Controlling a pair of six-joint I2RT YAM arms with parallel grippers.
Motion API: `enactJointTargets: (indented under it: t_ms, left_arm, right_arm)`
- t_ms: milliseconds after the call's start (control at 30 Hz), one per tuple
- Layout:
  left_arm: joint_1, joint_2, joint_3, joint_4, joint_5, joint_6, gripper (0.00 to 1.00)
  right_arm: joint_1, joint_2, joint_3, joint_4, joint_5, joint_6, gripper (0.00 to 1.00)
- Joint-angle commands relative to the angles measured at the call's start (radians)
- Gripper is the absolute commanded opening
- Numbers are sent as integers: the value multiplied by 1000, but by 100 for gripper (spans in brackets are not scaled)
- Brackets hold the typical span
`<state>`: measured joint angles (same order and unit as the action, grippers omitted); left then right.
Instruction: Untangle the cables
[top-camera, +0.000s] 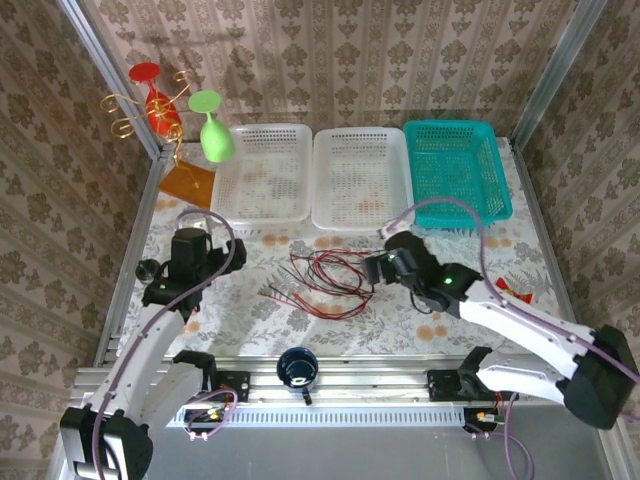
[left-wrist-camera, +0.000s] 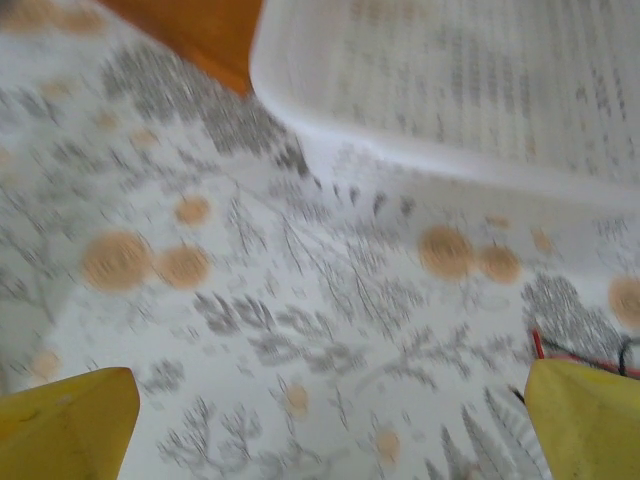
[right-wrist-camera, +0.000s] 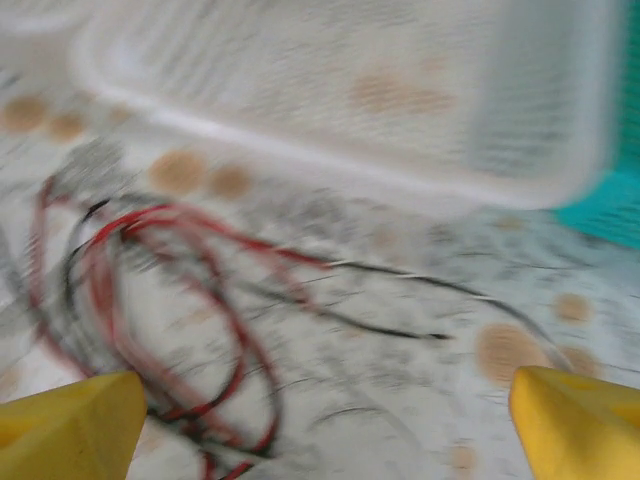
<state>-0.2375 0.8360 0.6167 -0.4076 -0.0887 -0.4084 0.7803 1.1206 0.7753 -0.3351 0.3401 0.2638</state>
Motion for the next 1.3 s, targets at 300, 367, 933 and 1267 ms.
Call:
enactJointTargets:
  t_ms: [300, 367, 933, 1267]
  left_arm:
    - [-6, 17, -47, -94, 177, -188, 100]
    - [6, 15, -59, -100, 198, -206, 100]
    - [192, -8, -162, -63, 389, -273, 97]
    - [252, -14, -162, -70, 429, -271, 95]
  right_arm:
    - [222, 479, 311, -10, -393, -302, 74]
    - [232, 547, 358, 4, -420, -333, 70]
    - [221, 953, 710, -82, -586, -545, 52]
    - [214, 1049, 764, -111, -510, -561, 36]
